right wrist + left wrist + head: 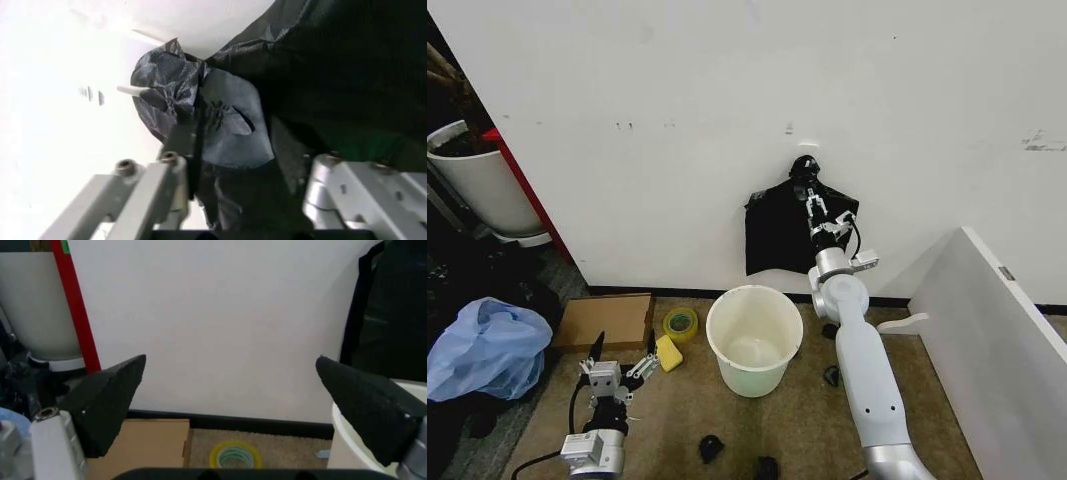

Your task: Place the garbage bag over the trash bin.

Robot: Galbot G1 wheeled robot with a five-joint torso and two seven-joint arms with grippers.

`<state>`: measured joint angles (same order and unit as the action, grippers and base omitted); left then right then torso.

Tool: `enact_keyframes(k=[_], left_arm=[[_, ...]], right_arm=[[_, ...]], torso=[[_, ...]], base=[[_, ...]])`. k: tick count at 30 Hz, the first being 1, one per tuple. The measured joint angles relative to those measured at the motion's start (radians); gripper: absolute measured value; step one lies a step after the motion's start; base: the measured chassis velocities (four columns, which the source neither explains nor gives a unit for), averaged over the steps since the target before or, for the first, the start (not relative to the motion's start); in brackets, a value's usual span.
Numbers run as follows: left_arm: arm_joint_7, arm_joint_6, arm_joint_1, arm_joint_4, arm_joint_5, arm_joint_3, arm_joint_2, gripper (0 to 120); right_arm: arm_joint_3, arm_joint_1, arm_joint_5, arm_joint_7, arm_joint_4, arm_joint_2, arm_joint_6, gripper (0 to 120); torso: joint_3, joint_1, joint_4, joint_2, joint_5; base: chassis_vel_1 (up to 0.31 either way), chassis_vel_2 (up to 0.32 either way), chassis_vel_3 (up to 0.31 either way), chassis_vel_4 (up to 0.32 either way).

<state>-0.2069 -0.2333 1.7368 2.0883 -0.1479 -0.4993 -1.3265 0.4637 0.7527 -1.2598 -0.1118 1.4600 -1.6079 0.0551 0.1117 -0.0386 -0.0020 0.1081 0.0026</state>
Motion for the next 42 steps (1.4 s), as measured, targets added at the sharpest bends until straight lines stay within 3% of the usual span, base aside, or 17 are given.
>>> enact_keyframes(k=[5,9,17,29,42], left_arm=[[-0.001,-0.001,0.003,-0.001,0.006,0.002,-0.004,100],[-0.002,-0.001,0.002,-0.002,0.008,0.004,-0.004,100],[-0.005,-0.001,-0.008,-0.006,0.01,0.012,-0.003,100],[-0.007,-0.005,-0.033,-0.033,0.012,0.034,-0.018,100],[-0.01,-0.01,-0.053,-0.049,0.011,0.041,-0.012,100]], right_arm=[[-0.001,0.0,0.01,0.0,-0.001,0.0,-0.006,10],[-0.005,0.005,0.018,0.001,0.006,0.002,-0.01,0],[-0.029,0.078,0.102,0.002,0.069,0.027,-0.032,0],[-0.097,0.378,0.31,-0.049,0.317,0.106,-0.064,0],[-0.216,0.619,0.506,-0.029,0.473,0.21,-0.139,0]], torso=[[0.0,0.0,0.0001,0.0,0.0],[0.0,0.0,0.0001,0.0,0.0],[0.0,0.0,0.0001,0.0,0.0],[0.0,0.0,0.0,0.0,0.0],[0.0,0.0,0.0001,0.0,0.0]], base=[[0.0,0.0,0.0,0.0],[0.0,0.0,0.0,0.0],[0.0,0.0,0.0,0.0],[0.0,0.0,0.0,0.0],[0.0,0.0,0.0,0.0]])
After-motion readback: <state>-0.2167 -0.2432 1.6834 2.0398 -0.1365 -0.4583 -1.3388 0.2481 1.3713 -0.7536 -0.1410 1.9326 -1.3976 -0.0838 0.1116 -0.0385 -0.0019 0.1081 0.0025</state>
